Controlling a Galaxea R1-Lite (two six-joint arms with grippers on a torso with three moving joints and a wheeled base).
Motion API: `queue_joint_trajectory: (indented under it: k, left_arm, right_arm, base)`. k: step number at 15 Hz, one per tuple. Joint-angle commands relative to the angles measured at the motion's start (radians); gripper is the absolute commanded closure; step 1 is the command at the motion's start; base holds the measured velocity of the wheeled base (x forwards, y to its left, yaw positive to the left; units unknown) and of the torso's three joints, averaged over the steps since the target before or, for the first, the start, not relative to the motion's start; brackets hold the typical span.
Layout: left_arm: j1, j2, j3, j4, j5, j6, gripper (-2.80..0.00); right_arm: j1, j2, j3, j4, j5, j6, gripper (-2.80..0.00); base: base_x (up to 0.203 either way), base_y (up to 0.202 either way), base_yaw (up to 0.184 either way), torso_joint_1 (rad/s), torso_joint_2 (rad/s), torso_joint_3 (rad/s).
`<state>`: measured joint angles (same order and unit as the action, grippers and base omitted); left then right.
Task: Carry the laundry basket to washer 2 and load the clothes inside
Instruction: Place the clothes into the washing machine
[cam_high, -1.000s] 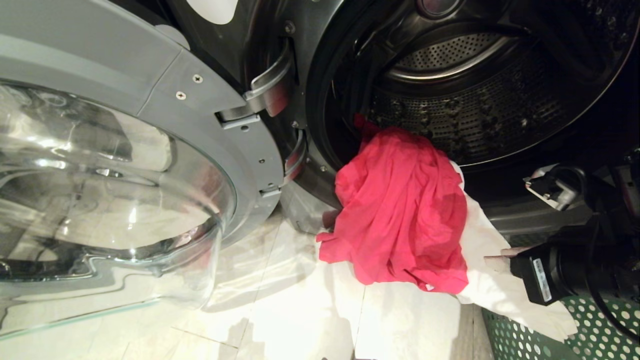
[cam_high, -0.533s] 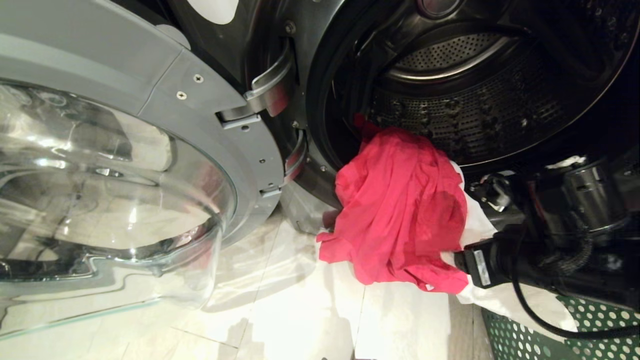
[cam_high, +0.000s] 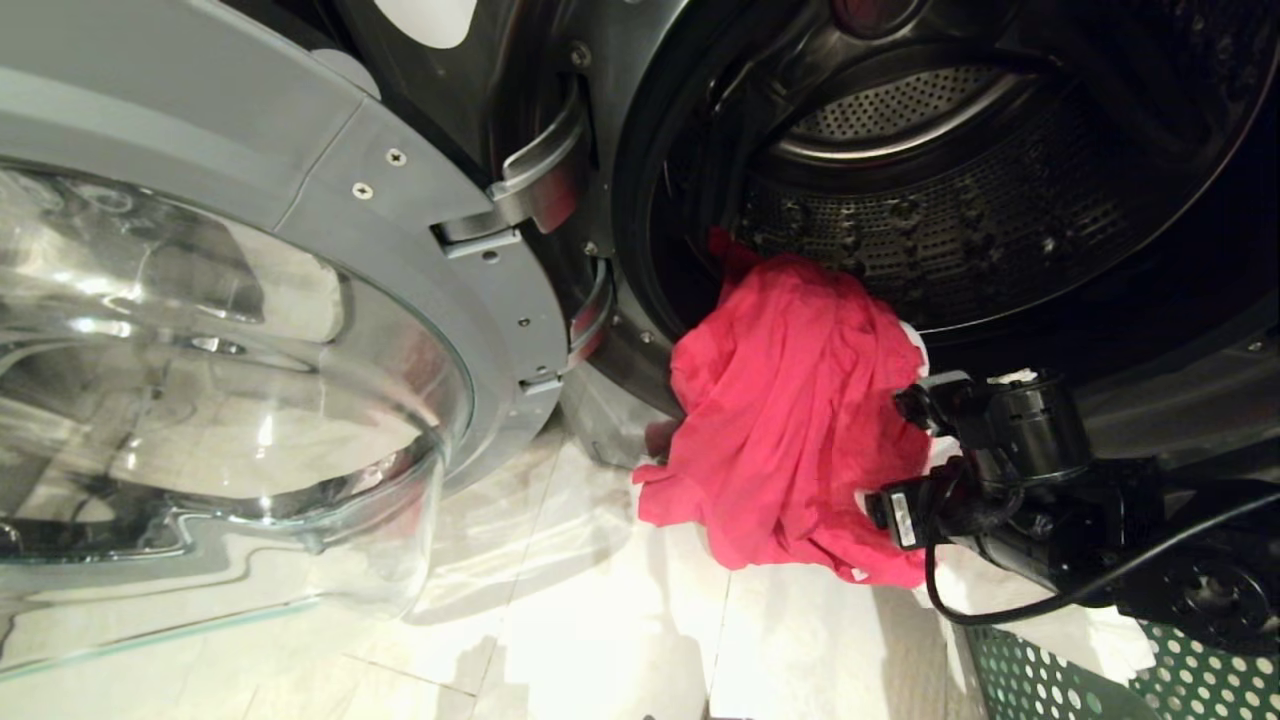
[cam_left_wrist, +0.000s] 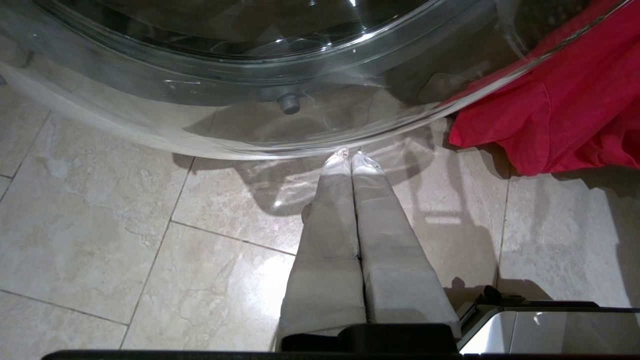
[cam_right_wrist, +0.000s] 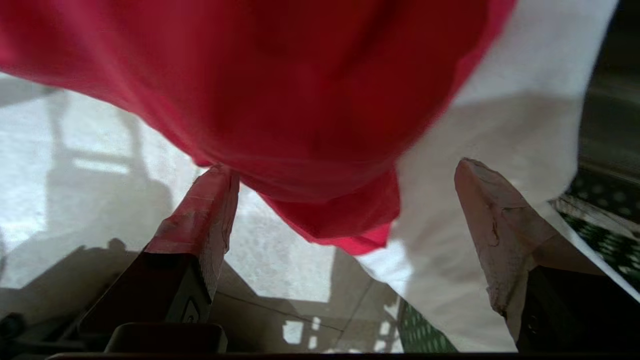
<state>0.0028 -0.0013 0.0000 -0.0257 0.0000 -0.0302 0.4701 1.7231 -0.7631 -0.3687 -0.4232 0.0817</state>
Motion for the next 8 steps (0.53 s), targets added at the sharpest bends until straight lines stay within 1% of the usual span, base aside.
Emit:
queue_joint_trajectory:
  k: [1,3,6,8]
  left_arm:
    - [0.000,0.001,0.008,0.000,0.000,0.000,0.00]
    - [0.000,0.001,0.008,0.000,0.000,0.000,0.00]
    - [0.000,0.001,0.008,0.000,0.000,0.000,0.00]
    - [0.000,0.001,0.008,0.000,0.000,0.000,0.00]
  right_arm:
    - [-0.018,0.043,0.031,-0.009,-0.002,0.003,-2.80]
    - [-0.018,0.102,0.043,-0.083,0.001,0.011,-2.80]
    - [-0.016,0.233,0.029,-0.270,0.002,0.008,-2.80]
    - [-0.017,0.294,0.014,-0.335,0.004,0.006,-2.80]
  base:
    - [0.000,0.000,0.000,0.000,0.00,0.000]
    - [0.000,0.000,0.000,0.000,0.00,0.000]
    - [0.000,0.000,0.000,0.000,0.00,0.000]
    - [0.000,0.000,0.000,0.000,0.00,0.000]
